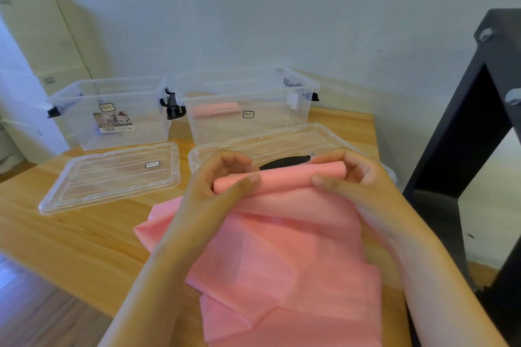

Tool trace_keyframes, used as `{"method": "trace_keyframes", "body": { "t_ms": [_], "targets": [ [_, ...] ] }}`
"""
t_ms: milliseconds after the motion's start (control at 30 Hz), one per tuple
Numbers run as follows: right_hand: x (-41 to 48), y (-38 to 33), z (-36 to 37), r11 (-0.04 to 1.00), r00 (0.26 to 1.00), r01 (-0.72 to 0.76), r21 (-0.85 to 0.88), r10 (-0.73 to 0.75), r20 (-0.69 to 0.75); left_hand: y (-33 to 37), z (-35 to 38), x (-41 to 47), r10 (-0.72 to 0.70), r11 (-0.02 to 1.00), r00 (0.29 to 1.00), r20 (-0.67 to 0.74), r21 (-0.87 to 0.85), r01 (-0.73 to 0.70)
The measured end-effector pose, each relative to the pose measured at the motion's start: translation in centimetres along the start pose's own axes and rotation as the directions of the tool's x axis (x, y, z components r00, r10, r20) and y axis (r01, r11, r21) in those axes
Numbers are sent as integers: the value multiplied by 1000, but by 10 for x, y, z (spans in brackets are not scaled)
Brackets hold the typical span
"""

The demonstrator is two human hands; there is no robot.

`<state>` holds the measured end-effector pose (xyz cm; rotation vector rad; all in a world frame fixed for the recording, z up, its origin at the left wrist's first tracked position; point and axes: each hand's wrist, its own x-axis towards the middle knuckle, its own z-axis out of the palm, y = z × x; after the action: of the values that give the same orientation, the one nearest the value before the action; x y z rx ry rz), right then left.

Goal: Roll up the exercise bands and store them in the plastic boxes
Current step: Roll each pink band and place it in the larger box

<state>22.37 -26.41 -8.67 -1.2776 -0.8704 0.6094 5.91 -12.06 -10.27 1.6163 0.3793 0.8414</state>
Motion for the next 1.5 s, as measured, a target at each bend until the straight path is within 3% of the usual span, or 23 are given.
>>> {"method": "trace_keyframes", "body": {
  "t_ms": [133, 300, 433, 600, 767, 1067, 1367, 1500],
  "targets": [
    [-2, 0, 2, 998, 996, 45, 36, -48, 75, 3, -5, -1, -123, 992, 989, 82, 11, 122],
    [-1, 0, 1, 999, 997, 37, 15, -38, 67, 5, -7, 0, -11, 1000, 999, 40, 14, 10],
    [-2, -2, 2, 998, 997, -61, 31, 59, 51, 4, -10, 1, 68, 997, 998, -13, 22, -68],
    [-1, -1, 4, 1000, 1000, -21, -2, 21, -12, 3, -7, 0, -3, 1000, 998, -70, 9, 3],
    [-1, -2, 2, 998, 999, 45, 44, -45, -21, 5, -6, -2, -109, 994, 994, 8, -21, 109],
    [0, 0, -1, 997, 998, 59, -44, -59, -1, 3, -6, -1, -62, 994, 998, 29, 92, 59],
    [2, 3, -1, 1000, 1000, 18, -19, -18, 5, 1, -10, -1, -55, 998, 984, 172, -27, 60],
    [3, 3, 0, 1000, 1000, 19, -15, -19, -1, 1, -9, -2, -68, 996, 983, 173, -39, 75]
  ]
}}
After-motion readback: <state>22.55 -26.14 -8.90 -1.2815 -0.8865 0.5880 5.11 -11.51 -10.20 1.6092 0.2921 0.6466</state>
